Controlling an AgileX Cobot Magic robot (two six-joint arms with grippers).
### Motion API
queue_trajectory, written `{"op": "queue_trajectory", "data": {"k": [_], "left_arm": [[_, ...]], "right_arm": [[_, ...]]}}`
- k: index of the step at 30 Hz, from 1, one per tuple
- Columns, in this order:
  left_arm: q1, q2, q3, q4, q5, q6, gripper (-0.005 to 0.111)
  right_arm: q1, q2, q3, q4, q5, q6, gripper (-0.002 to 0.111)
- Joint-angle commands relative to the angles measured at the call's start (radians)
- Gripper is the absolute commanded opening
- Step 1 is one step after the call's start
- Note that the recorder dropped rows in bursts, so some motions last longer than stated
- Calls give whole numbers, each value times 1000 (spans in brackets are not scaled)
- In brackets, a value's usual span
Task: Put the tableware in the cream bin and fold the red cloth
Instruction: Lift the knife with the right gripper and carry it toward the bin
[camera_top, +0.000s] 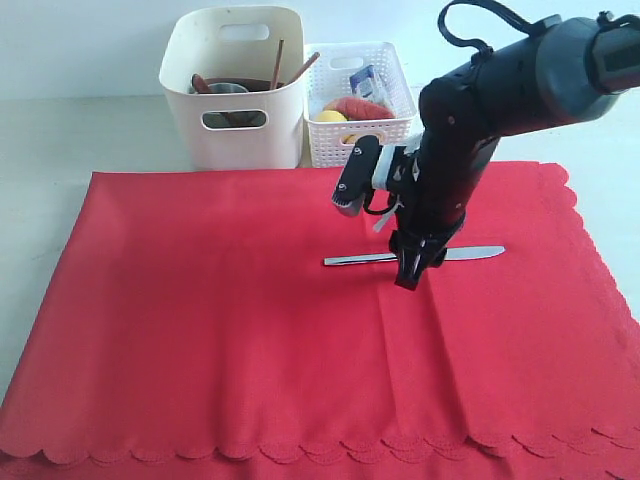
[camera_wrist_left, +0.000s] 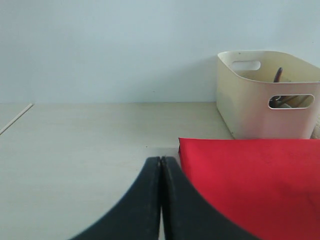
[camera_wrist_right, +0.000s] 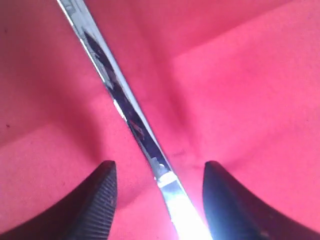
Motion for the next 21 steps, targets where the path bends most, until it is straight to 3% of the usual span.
{"op": "queue_trajectory", "data": {"k": [1,8,16,21], "left_arm": [[2,-5,3,0,-5,-6,2],[2,-5,3,0,-5,-6,2],[2,-5,3,0,-5,-6,2],[2,-5,3,0,-5,-6,2]], "right_arm": [[-3,44,-59,30,32,-53,51],[-3,116,-117,33,173,-163,48],[-3,119,-117,45,237,-314,2],[-3,101,-117,47,249,-312,0]]}}
